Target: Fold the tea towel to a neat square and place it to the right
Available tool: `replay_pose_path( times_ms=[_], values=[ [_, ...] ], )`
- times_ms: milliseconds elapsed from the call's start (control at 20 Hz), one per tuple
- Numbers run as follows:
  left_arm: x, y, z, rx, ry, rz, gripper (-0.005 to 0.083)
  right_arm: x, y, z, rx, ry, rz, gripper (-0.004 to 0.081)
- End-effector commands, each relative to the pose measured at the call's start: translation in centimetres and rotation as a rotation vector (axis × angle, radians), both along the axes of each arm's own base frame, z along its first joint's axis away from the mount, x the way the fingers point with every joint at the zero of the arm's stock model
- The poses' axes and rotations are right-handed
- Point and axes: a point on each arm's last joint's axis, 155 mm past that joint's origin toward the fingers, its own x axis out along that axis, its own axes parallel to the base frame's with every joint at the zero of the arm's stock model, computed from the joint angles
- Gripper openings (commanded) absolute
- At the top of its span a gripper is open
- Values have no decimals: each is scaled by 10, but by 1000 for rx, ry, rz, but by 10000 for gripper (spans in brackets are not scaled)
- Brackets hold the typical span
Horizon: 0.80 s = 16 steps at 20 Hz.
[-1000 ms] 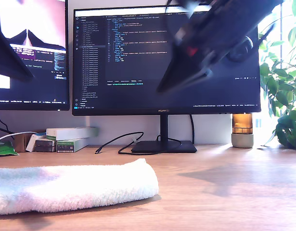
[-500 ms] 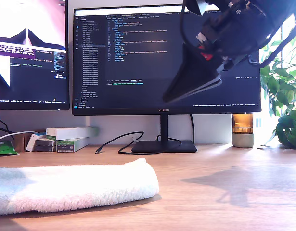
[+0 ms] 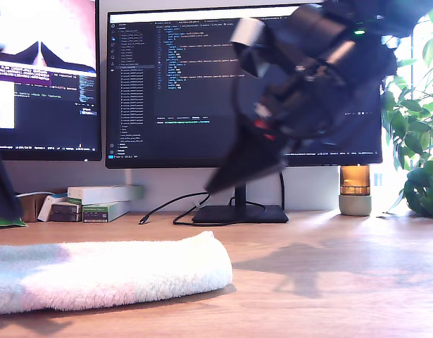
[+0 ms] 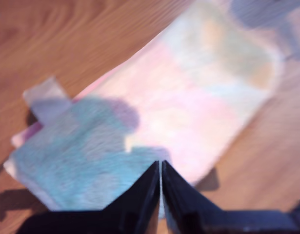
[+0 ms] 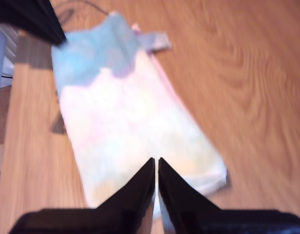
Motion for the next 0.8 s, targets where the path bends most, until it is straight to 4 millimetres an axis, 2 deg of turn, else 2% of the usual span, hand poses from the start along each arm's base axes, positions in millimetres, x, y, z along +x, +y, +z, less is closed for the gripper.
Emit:
replay_pose_path(
  times_ms=[0,350,500,750],
  values=[
    [2,5,-11,9,36,26,-19,-6,9,-8,-10,5,42,-11],
    [9,23,-36,71,131,115,-19,-17,19,-46,-67,76,80,-11],
    [6,24,-53,94,192,117,-19,-15,14,-67,-122,99,60,-11],
    [16,30,-70,130,200,156,-19,-8,-4,-90,-238,109,-18,-11]
  ],
)
